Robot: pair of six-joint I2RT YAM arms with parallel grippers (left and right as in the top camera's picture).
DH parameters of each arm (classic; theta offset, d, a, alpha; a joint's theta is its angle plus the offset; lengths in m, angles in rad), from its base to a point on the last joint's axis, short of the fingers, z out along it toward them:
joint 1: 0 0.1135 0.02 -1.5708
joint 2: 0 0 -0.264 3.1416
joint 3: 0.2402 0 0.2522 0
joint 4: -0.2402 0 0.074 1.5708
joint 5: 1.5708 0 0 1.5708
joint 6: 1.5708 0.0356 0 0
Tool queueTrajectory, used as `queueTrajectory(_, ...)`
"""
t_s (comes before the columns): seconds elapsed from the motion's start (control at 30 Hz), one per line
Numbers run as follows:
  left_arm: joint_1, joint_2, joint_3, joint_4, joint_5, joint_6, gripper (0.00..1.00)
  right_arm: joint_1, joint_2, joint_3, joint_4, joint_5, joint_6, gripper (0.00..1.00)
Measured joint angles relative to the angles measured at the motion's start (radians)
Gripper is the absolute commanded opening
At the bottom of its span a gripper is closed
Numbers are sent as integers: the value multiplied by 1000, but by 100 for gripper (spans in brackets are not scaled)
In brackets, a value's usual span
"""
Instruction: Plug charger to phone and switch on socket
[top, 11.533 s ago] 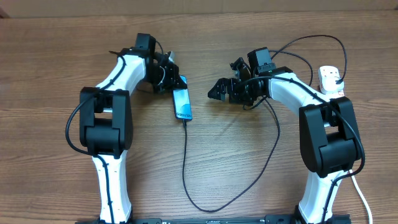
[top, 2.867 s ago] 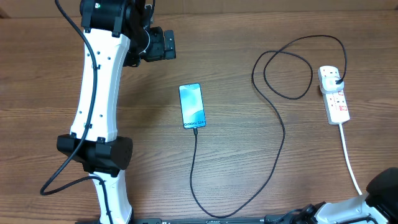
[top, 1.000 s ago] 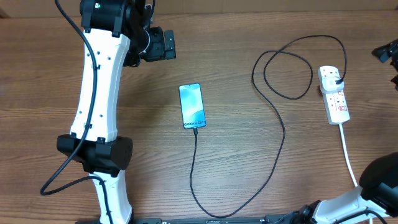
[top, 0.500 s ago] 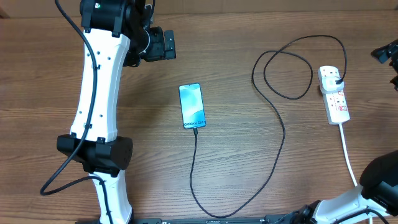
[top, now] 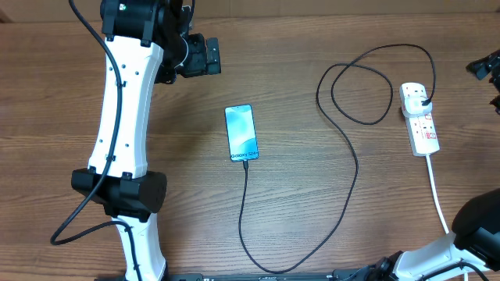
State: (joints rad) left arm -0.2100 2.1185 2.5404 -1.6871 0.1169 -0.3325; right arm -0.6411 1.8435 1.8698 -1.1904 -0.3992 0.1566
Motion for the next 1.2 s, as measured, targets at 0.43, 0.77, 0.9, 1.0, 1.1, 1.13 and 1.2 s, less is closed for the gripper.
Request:
queueTrajectory(0.43,0,0,0,0,0,0,100,0,0,0,-1,14,0,100)
queueTrajectory(0.77,0,0,0,0,0,0,100,0,0,0,-2,14,0,100)
queueTrajectory(0.9,0,0,0,0,0,0,100,0,0,0,-2,14,0,100)
queueTrajectory(1.0,0,0,0,0,0,0,100,0,0,0,-2,14,0,100)
queueTrajectory(1.1,0,0,0,0,0,0,100,0,2,0,-2,14,0,100)
queueTrajectory(1.13,0,0,0,0,0,0,100,0,2,0,-2,15,0,100)
queueTrajectory(1.2,0,0,0,0,0,0,100,0,4,0,-1,14,0,100)
